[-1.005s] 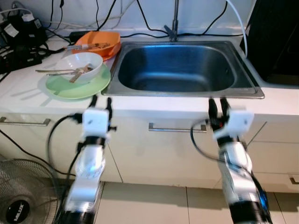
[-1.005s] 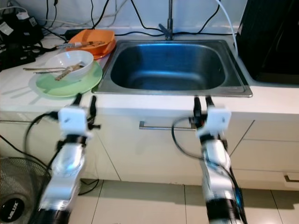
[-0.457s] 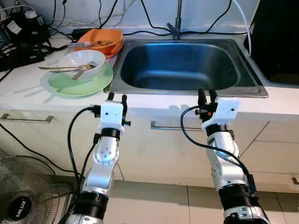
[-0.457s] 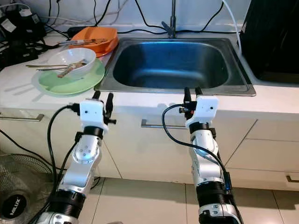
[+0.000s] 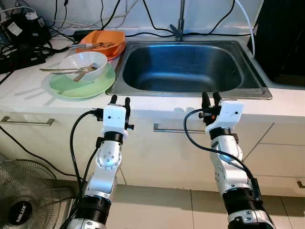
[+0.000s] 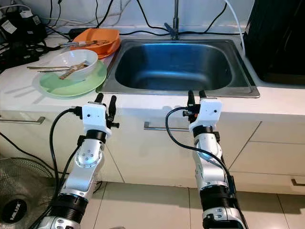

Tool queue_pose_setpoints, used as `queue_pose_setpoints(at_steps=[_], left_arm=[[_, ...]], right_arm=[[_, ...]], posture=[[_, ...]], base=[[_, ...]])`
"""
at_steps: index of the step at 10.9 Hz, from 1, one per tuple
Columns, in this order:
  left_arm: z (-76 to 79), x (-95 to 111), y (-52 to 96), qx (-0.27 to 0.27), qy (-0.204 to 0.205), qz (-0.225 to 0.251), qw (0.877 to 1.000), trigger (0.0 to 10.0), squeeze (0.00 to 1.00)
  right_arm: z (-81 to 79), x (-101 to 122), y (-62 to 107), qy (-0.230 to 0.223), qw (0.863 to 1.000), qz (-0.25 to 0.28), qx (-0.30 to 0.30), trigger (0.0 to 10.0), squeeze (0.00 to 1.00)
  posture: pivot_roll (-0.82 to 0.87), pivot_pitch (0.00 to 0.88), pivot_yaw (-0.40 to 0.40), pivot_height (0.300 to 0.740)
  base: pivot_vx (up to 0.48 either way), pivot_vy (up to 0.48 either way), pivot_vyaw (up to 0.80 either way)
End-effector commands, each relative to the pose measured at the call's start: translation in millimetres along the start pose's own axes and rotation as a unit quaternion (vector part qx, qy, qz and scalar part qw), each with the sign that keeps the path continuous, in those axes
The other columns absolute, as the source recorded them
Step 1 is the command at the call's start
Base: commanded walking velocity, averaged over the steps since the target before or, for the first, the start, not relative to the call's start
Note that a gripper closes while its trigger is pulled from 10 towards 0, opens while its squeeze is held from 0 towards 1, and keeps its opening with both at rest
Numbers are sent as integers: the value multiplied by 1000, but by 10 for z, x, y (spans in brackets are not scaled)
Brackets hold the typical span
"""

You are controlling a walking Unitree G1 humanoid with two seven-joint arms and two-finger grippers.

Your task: Kitchen organization

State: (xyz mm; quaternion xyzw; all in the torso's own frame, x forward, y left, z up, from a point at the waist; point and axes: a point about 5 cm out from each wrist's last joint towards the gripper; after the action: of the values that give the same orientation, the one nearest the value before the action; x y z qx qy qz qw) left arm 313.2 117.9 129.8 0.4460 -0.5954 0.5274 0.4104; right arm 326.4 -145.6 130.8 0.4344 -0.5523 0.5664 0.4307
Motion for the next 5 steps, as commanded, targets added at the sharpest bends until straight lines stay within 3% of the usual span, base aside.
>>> queue_pose_setpoints(at_steps=[1, 5], left_arm=[[-15, 11, -17, 2, 0, 4, 1000, 10000, 0], [-5, 11, -5, 0, 4, 4, 1000, 10000, 0]], right_arm=[[-59, 27, -41, -1, 1000, 5, 7, 10000, 0], [-66, 14, -40, -3, 1000, 3, 5, 10000, 0]], posture=[[65, 0, 81, 740], [65, 0, 83, 740]], base=[[0, 0, 800], [0, 0, 800]])
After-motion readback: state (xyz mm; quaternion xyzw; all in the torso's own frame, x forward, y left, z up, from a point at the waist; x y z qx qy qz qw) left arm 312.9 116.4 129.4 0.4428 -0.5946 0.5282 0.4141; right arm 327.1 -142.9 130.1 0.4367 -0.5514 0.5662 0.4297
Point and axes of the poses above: a point about 5 cm out from each wrist's last joint towards the gripper, its own y axis pointing back from the gripper into the wrist, its own x axis along the axis of the wrist's last joint, z = x × y, and after that the axes turned 2 degrees about y, right-handed
